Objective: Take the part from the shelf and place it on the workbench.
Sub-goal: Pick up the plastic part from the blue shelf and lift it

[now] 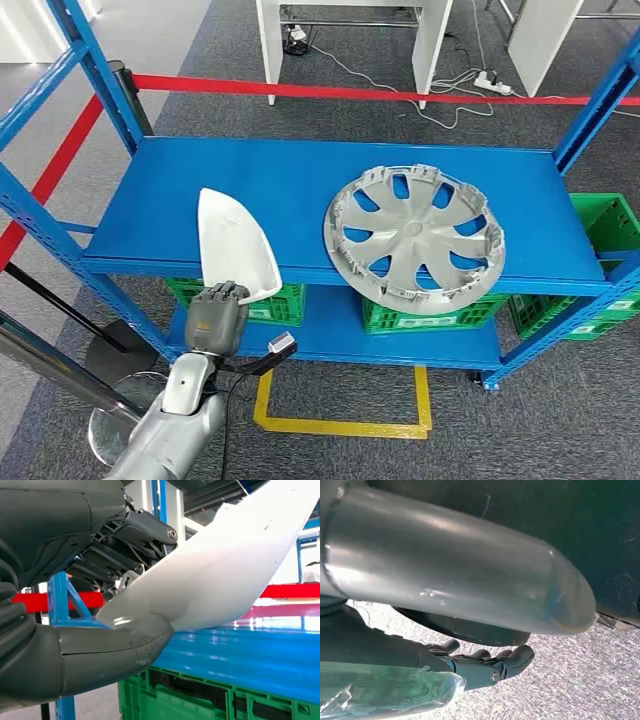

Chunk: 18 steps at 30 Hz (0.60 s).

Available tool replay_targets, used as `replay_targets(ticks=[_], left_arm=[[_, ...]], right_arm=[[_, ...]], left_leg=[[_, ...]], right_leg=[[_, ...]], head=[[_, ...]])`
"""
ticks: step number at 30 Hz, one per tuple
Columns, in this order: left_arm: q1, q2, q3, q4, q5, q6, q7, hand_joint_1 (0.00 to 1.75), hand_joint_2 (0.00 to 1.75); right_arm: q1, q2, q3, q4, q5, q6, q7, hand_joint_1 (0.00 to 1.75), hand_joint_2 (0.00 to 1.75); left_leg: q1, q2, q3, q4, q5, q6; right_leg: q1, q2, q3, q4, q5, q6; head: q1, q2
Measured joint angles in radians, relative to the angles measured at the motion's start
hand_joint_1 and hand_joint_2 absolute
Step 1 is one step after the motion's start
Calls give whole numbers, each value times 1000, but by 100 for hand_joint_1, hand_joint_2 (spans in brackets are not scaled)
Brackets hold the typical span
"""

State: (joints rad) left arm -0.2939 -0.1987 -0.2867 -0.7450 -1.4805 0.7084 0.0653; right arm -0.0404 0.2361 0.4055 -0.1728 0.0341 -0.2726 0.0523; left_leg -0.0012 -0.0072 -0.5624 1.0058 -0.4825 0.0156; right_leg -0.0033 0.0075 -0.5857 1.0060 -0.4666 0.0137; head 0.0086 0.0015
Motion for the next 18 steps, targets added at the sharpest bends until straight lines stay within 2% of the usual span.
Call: replay_targets(ticks=[7,11,15,18], left_arm=[[-5,18,-8,-14,0,0,47,175,175],[-5,52,-45,-44,0,0,121,175,175],[-23,115,-155,-72,0,0,248,175,175],[-60,158,-274,-82,0,0,384,175,175]], right_arm=[[0,0,0,0,0,0,-1,0,0],[0,0,0,0,-1,3,-3,0,0],[0,0,0,1,-1,5,-3,0,0],[0,0,0,1,0,6,-5,0,0]], left_leg=[[0,0,1,0,0,0],[1,0,1,0,1,-1],[1,0,1,0,1,-2],[2,0,0,0,2,-2]], right_leg=[[0,0,1,0,0,0],[1,0,0,0,0,0],[1,0,0,0,0,-1],[1,-1,0,0,0,-1]], head=[[0,0],[0,0],[0,0],[0,0]])
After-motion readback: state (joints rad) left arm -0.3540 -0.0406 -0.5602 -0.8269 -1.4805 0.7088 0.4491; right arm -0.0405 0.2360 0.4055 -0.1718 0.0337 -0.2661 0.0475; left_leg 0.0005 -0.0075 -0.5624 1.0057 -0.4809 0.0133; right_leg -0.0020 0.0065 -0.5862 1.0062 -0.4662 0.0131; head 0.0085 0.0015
